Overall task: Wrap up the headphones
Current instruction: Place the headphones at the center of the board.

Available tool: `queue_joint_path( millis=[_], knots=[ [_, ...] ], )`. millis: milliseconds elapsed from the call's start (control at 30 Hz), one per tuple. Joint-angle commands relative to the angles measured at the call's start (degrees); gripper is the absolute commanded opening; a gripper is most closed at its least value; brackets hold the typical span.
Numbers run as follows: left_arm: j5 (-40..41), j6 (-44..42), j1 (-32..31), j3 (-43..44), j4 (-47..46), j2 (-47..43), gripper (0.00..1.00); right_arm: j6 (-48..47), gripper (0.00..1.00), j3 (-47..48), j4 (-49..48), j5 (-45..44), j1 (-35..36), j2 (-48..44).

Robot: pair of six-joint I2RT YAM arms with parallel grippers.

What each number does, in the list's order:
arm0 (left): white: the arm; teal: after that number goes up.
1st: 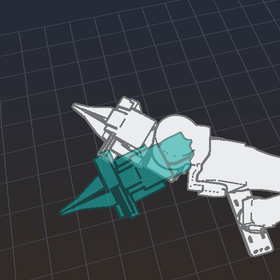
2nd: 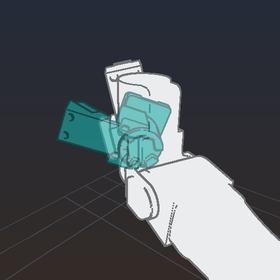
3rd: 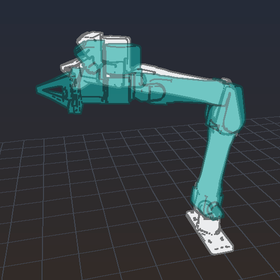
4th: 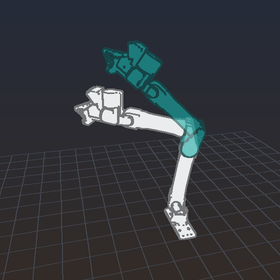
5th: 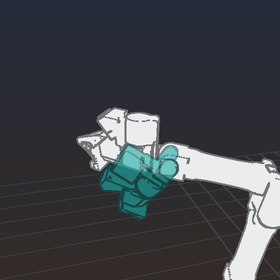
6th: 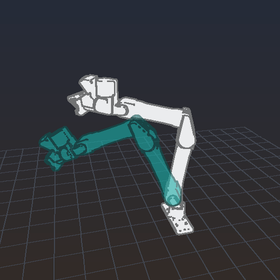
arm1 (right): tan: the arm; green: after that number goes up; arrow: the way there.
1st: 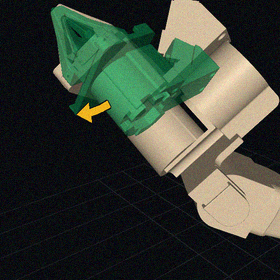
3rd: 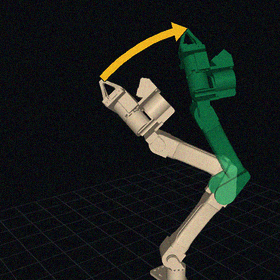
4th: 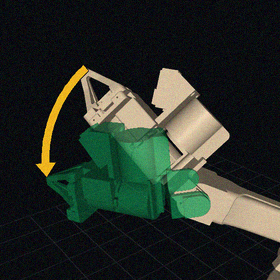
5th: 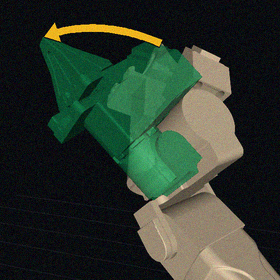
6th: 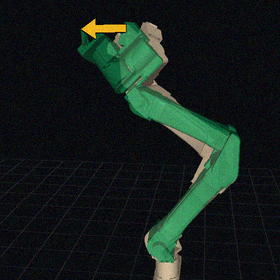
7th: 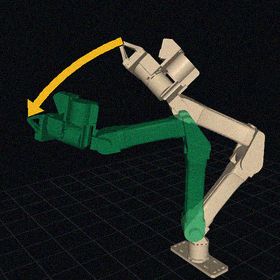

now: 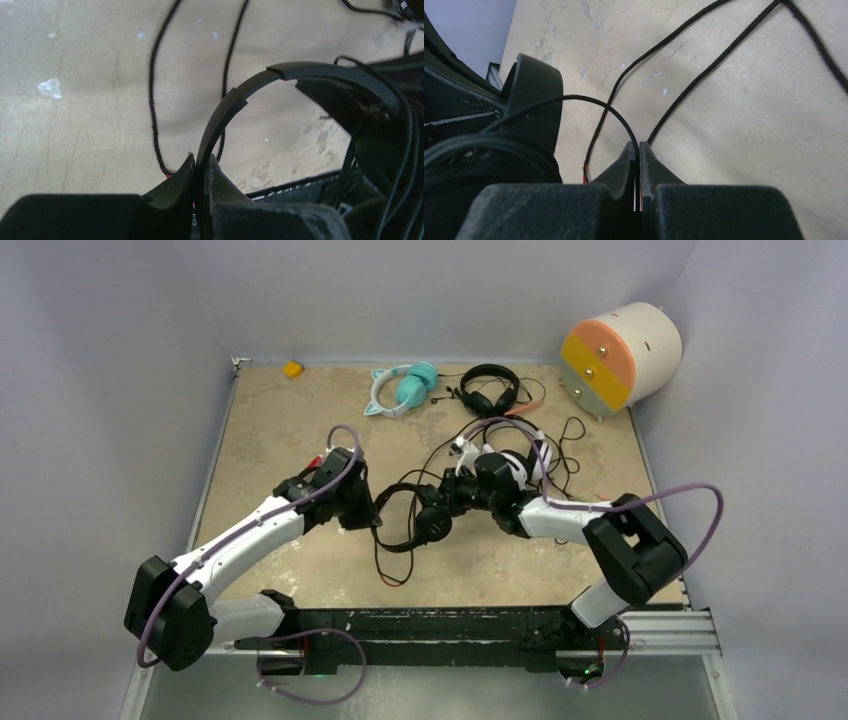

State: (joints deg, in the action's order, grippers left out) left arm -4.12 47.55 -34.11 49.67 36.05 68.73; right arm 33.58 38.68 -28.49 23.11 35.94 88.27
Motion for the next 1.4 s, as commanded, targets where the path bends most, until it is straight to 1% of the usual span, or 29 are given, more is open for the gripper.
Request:
queue_joint_path(
  millis=[0,133,233,300,400,500,600,633,700,767,833,967,1167,1267,1367],
  knots=[
    [3.96,11.50,2.08,-2.32,-2.67,-2.19,0.00,4.82,0.00,1.72,-9.81,-5.15,4.61,4.20],
    [4.02,15.16,6.11,-5.97,-1.85,-5.36,0.00,8.97,0.00,1.10,-17.64,-7.65,6.77,8.64],
    [3.84,16.53,10.89,-9.17,-1.67,-8.47,0.00,9.53,0.00,3.67,-18.07,-9.48,8.40,12.22],
    [3.65,16.96,14.64,-10.65,-0.34,-10.10,0.00,11.18,0.00,5.84,-20.17,-8.70,9.22,16.21],
    [4.02,17.38,21.41,-12.05,3.86,-11.68,0.00,13.26,0.00,10.29,-22.85,-7.51,10.86,21.67],
    [4.00,16.44,29.81,-12.97,8.43,-11.83,0.00,15.10,0.00,16.16,-23.43,-7.06,13.03,26.80],
    [1.51,13.18,39.39,-14.10,10.10,-10.85,0.00,17.58,0.00,21.14,-23.06,-6.20,13.93,31.90],
    [1.08,13.09,41.36,-14.31,10.44,-10.11,0.00,18.25,0.00,22.69,-22.68,-5.78,14.24,33.57],
    [1.20,13.70,42.90,-13.72,11.02,-8.04,0.00,19.03,0.00,25.93,-20.94,-4.87,14.84,36.37],
    [3.52,15.68,44.22,-13.38,11.59,-5.79,0.00,19.50,0.00,28.82,-18.80,-4.11,15.52,39.02],
    [3.94,16.57,45.62,-13.97,9.71,-4.03,0.00,20.58,0.00,29.61,-18.28,-4.53,15.82,40.38],
    [8.11,18.21,45.89,-14.33,5.67,-2.13,0.00,21.35,0.00,29.38,-18.44,-5.05,15.85,41.98],
    [14.17,19.78,45.71,-13.20,3.29,-0.43,0.00,23.60,0.00,28.40,-22.79,-3.45,15.88,44.19],
    [14.05,20.70,45.29,-14.18,0.66,0.91,0.00,25.15,0.01,28.80,-26.56,-2.57,16.01,45.26],
    [13.50,20.46,44.85,-13.91,-1.08,2.97,0.00,25.19,0.04,27.46,-27.31,-3.26,16.18,44.41]
  ],
)
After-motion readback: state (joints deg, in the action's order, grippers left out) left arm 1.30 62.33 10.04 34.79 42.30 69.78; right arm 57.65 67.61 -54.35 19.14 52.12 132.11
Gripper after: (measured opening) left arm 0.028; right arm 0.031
